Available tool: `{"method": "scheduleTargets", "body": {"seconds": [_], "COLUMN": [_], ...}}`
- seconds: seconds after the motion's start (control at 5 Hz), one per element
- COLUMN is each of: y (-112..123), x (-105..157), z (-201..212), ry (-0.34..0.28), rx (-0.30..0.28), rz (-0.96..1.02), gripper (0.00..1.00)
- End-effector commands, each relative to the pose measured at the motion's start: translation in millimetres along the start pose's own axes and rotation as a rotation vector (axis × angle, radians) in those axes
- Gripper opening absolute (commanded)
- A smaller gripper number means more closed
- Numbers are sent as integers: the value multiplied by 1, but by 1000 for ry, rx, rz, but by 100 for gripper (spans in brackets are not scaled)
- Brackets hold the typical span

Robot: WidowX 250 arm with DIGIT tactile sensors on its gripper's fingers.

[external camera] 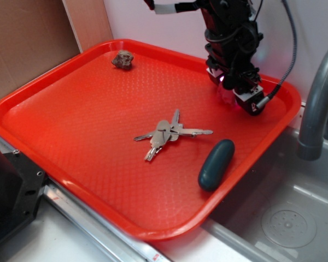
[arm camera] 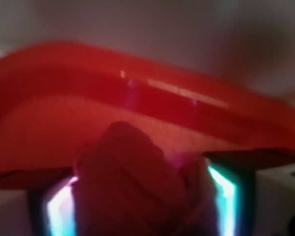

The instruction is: Grab the red paper.

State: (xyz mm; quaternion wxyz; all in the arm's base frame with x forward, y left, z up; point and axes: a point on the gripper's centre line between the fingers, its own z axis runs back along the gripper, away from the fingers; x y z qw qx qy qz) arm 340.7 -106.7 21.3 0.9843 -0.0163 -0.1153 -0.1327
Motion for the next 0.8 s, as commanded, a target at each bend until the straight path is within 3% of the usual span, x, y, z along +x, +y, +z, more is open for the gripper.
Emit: {"method": "scheduleTargets", "body": {"seconds": [0.0, 0.2, 0.4, 0.6], "y": [55, 85, 105, 93], "x": [-66, -119, -148, -146], "z": [146, 209, 257, 247], "ry": [214, 235, 167, 142], "rx": [117, 76, 99, 128], "rz": [325, 536, 612, 580], "gripper": [0, 0, 0, 0]}}
